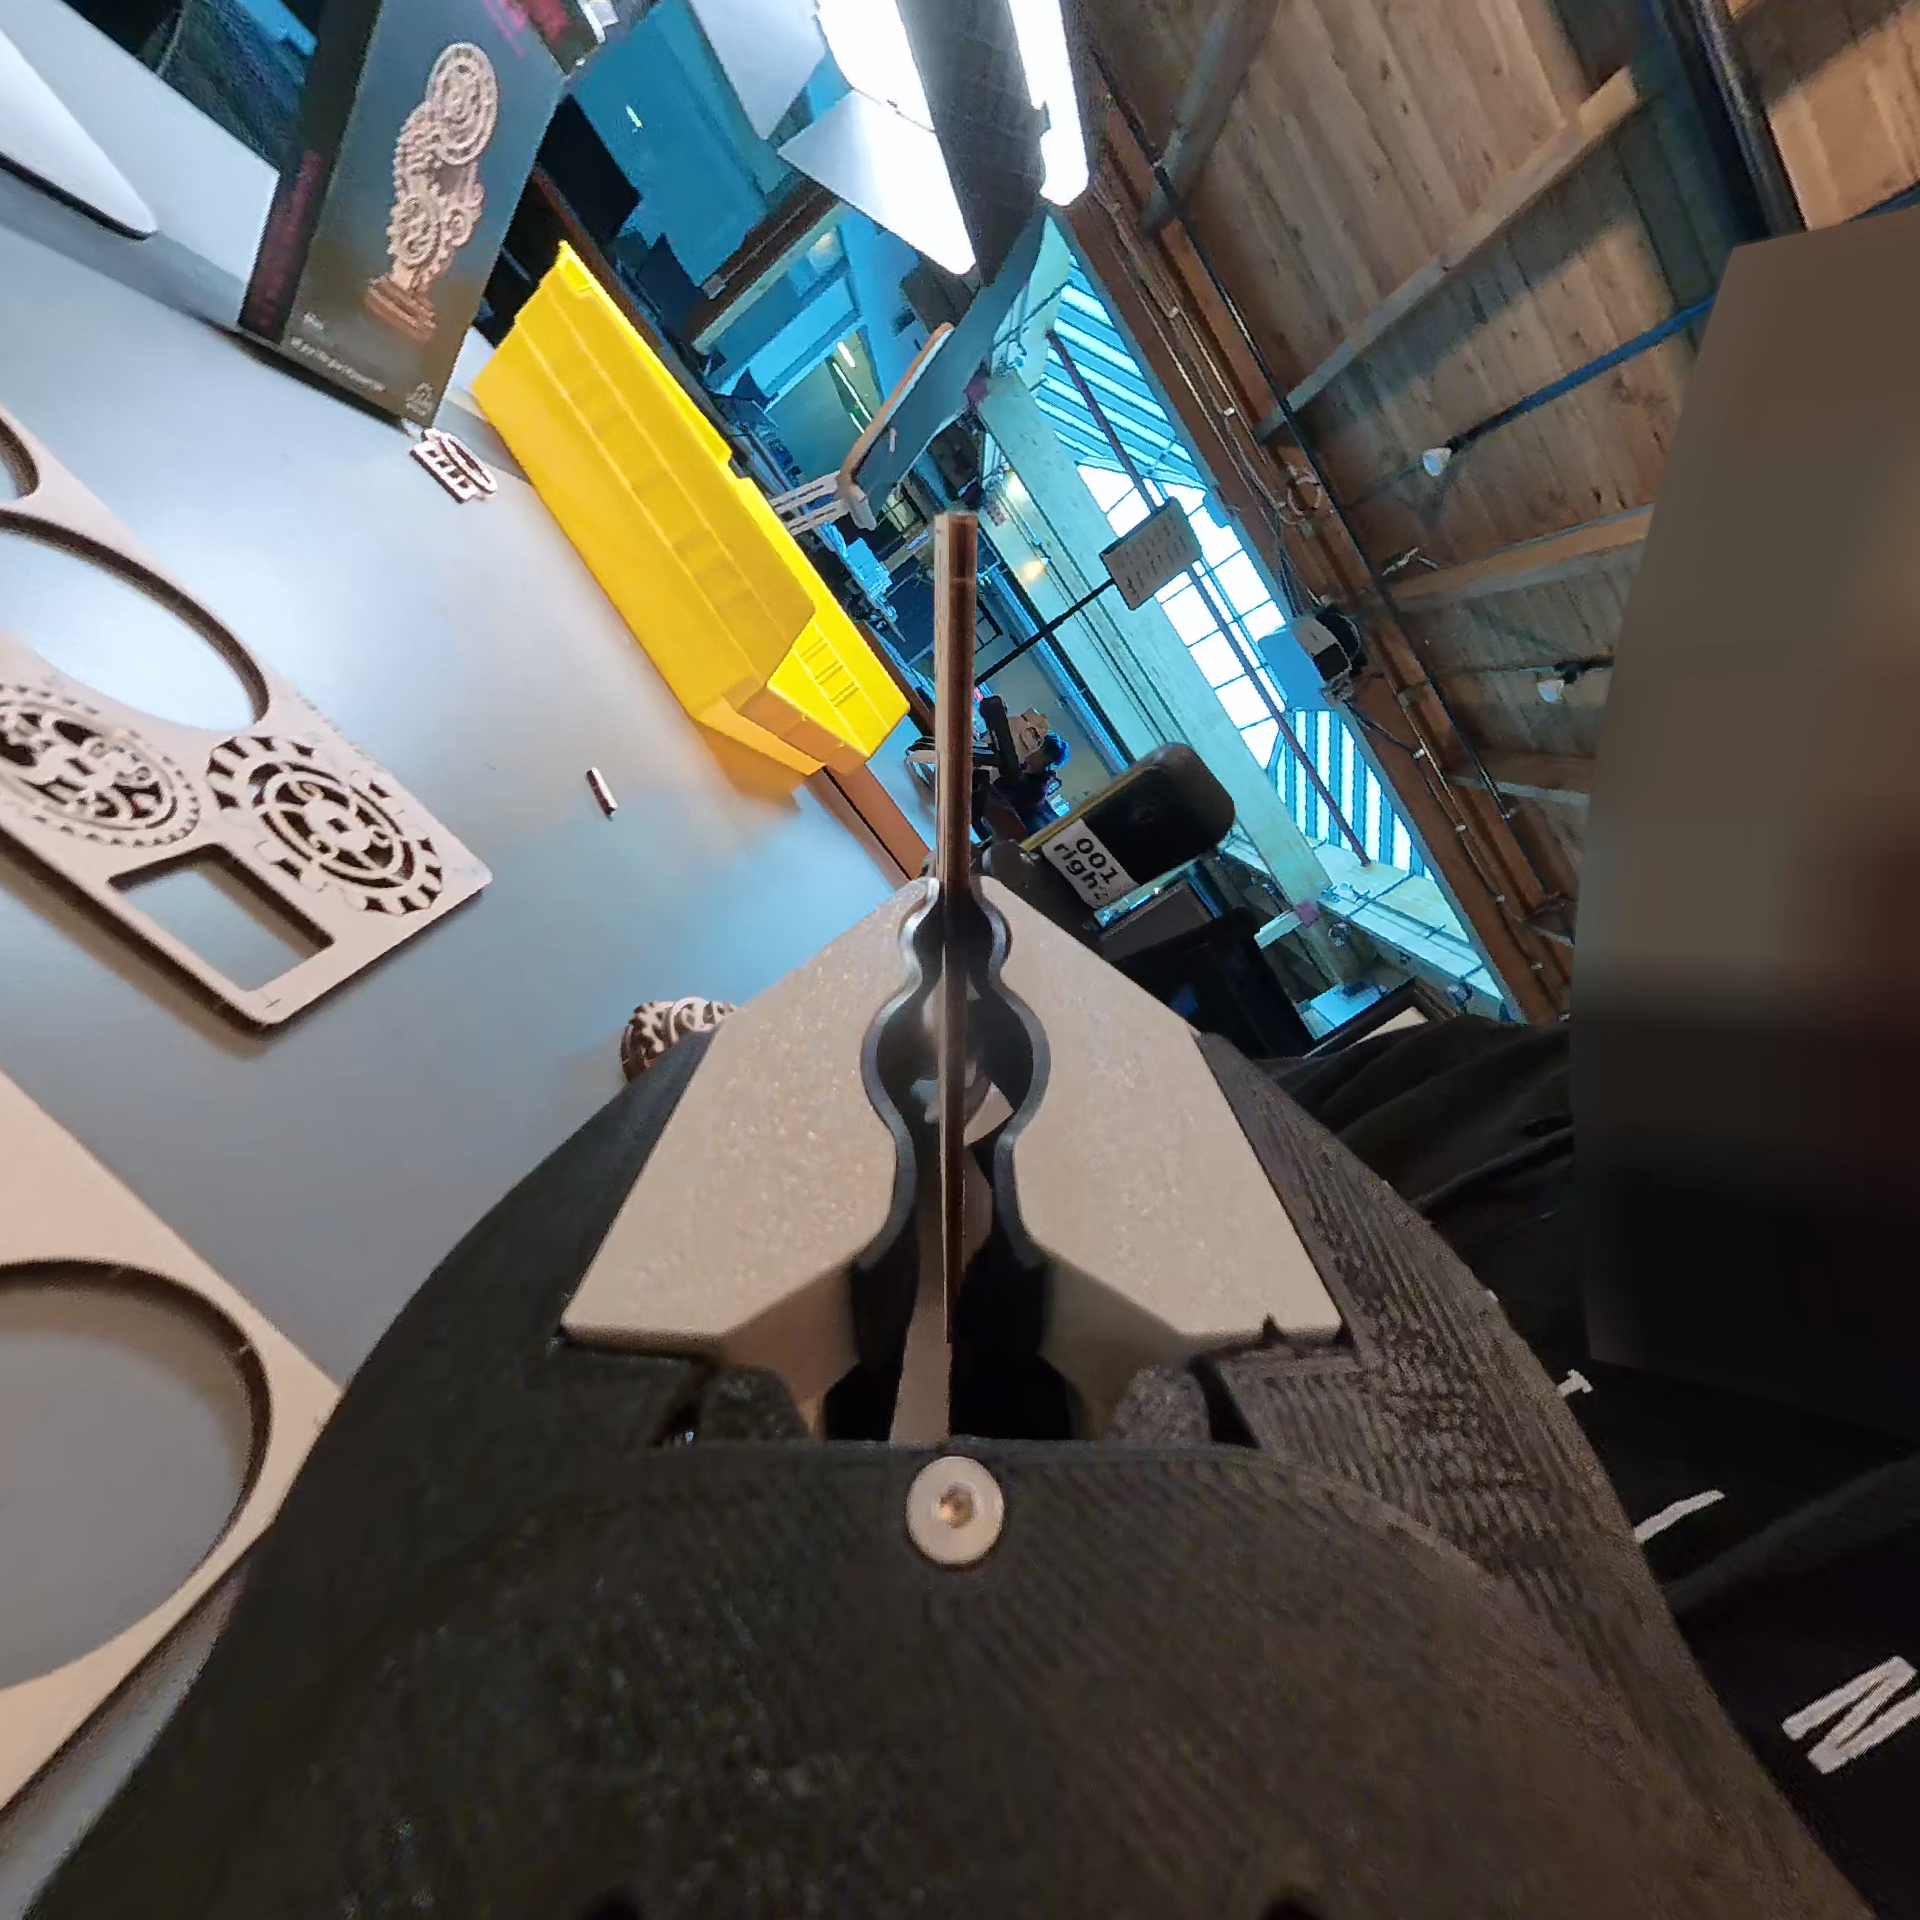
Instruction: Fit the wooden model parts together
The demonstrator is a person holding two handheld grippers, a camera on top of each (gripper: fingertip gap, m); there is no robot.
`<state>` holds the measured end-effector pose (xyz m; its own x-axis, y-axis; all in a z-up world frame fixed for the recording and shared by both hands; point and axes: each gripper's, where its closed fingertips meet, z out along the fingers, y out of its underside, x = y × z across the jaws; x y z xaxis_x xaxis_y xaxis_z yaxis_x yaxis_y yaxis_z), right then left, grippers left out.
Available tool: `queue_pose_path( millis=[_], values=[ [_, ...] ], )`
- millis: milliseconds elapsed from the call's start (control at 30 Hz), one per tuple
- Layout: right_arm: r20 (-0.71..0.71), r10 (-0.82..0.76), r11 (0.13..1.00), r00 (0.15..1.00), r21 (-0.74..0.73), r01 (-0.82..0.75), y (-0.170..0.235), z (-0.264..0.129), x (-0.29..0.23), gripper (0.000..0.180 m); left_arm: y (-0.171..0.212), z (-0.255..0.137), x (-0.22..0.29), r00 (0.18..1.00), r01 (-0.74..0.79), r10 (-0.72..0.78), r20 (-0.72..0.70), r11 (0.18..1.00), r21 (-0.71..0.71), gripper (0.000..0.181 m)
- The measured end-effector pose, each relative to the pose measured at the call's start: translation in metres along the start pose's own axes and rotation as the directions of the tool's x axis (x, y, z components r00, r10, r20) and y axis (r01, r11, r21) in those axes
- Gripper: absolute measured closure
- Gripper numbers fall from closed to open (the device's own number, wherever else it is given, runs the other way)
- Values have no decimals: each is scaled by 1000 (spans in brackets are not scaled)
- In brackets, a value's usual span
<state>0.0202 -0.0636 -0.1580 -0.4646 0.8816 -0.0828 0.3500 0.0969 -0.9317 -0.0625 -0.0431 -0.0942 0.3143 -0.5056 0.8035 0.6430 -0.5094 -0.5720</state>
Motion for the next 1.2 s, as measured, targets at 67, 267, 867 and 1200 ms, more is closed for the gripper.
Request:
queue_pose_path(
  millis=[67,267,867,1200],
  values=[
    [25,39,999,999,25,-40,-4,0,-2,156,0,2,6,999,-39,38,-16,999,-3,180],
    [98,158,981,982,99,-168,-18,0,-6,157,2,5,17,991,-126,126,-46,992,-9,180],
    [126,180,967,976,162,-199,-37,-6,-9,178,3,10,55,922,-367,364,-131,930,3,174],
    [-375,-691,711,618,-194,676,-69,-56,46,179,-21,-14,73,947,-136,147,-284,989,60,118]
  ],
)
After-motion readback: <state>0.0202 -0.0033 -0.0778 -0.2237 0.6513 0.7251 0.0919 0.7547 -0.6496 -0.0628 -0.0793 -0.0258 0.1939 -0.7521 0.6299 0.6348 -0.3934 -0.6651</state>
